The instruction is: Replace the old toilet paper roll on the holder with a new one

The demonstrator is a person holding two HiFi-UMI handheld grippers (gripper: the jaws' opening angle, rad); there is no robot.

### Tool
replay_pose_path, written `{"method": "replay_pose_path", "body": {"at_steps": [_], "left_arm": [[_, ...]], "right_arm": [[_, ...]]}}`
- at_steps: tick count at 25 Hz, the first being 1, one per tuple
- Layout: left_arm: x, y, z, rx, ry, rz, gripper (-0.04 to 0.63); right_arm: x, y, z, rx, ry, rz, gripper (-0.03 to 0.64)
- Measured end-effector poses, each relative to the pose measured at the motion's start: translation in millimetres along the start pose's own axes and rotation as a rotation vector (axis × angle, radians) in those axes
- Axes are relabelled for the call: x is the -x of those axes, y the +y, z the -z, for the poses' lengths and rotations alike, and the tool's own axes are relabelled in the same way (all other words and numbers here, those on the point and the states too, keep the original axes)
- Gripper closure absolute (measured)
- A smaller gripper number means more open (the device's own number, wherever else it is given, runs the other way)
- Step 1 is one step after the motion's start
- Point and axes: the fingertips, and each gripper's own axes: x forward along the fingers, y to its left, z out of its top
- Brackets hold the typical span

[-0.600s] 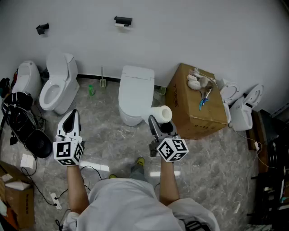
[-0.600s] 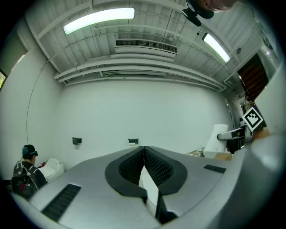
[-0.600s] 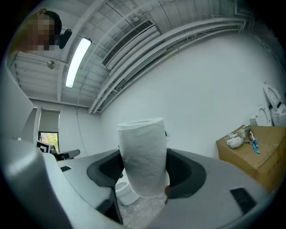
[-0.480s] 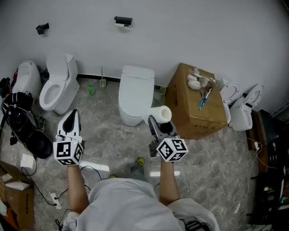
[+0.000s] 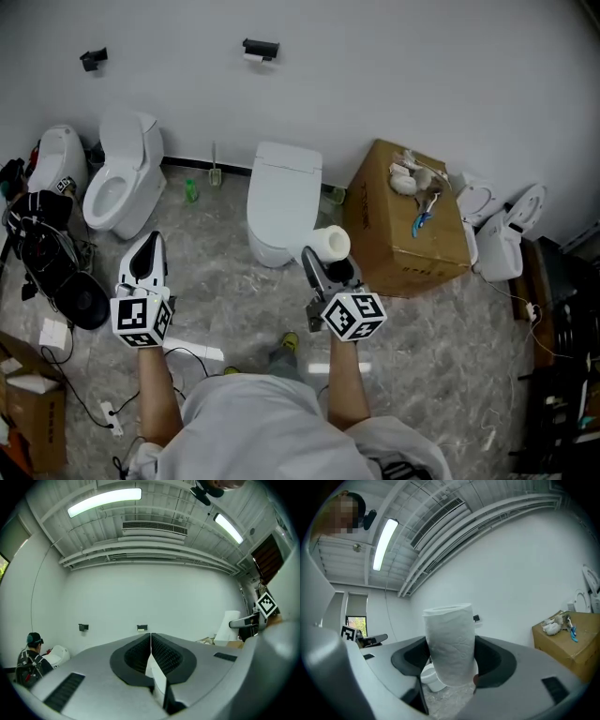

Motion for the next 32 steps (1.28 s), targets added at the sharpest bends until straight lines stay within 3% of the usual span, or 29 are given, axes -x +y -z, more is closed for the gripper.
{"method": "replay_pose_path", "body": {"at_steps": [12,15,20,32], "left_arm": [[5,-10,0,-0.006,0.008,0.019,0.569],[4,-16,0,-0.014,0.015,0.037,0.523],[6,-16,2,-0.021,0.022,0.037,0.518],[15,7,9,-0.016,0.034,0.022,0.514]], "right_arm": [[10,8,2,0.021,0.017,-0.029,0.321],[12,9,-2,0.013,0.005,-0.031,0.321],[12,10,4,-0.003,0.012,-0.030,0.320],[0,30,12,-0.029,0.019,-0.046,0.321]]}}
